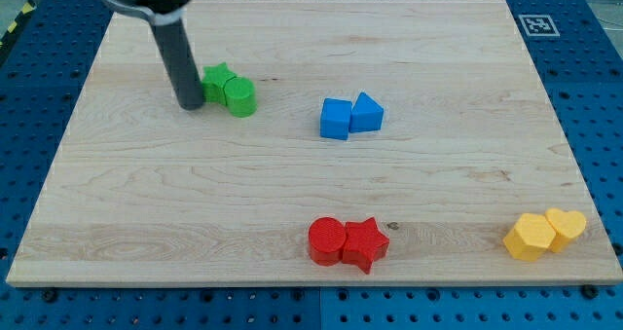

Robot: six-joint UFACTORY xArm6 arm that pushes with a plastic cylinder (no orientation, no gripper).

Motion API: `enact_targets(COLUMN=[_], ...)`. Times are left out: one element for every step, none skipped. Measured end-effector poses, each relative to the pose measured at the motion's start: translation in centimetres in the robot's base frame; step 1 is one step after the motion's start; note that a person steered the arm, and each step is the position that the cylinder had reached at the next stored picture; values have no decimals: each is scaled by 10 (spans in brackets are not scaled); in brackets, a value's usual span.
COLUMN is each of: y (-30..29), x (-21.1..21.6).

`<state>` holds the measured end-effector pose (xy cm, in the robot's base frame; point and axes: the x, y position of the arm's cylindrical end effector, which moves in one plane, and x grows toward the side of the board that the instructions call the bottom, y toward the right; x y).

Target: Move the green star to the top of green circle

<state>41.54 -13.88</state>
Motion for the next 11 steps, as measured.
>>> enact_targets(y=[57,97,79,11,-25,-9,36,65,55,82,132], x=[13,3,17,33,7,-32,-51,-65,-78,-83,-83])
